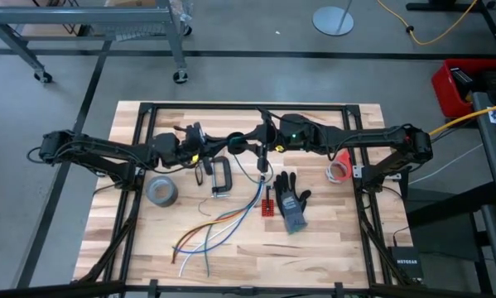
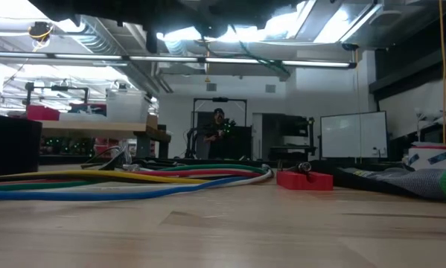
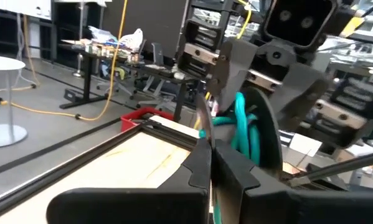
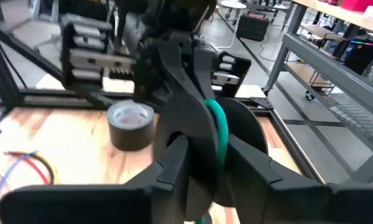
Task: Coil cords
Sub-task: Uncoil the green wire from the spool
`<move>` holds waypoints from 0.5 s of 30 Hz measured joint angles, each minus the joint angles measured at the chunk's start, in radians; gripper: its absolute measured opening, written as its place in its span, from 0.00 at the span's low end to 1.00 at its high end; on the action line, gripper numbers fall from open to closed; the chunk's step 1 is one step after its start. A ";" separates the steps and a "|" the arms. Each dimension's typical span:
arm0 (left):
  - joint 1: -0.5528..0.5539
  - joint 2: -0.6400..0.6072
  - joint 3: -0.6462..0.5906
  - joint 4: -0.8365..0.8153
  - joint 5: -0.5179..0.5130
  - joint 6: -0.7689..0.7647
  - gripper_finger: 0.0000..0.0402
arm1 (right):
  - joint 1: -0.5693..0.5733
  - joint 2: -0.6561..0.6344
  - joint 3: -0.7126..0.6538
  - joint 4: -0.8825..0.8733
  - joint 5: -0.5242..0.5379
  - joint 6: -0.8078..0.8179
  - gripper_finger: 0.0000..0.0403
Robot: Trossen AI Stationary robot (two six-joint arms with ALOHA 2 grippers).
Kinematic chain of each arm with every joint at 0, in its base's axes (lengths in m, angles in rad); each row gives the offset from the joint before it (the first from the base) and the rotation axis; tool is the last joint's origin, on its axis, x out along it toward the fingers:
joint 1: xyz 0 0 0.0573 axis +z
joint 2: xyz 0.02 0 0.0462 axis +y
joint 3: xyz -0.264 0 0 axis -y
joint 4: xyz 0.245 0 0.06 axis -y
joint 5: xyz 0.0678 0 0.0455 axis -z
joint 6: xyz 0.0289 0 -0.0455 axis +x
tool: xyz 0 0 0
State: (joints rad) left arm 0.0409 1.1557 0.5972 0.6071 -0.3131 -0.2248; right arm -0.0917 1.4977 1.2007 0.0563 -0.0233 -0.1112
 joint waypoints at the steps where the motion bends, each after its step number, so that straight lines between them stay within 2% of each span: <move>1: 0.003 0.000 0.000 0.000 -0.003 0.005 0.00 | 0.000 0.000 0.000 0.008 -0.003 0.014 0.27; 10: 0.055 -0.003 -0.001 0.000 -0.009 0.057 0.00 | 0.000 -0.001 0.002 0.011 0.003 0.068 0.47; 15: 0.083 -0.021 -0.001 -0.007 -0.008 0.089 0.00 | 0.000 -0.001 0.003 -0.073 0.006 0.164 0.54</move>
State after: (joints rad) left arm 0.1237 1.1348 0.5961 0.6004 -0.3210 -0.1358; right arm -0.0917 1.4963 1.2035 -0.0166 -0.0177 0.0526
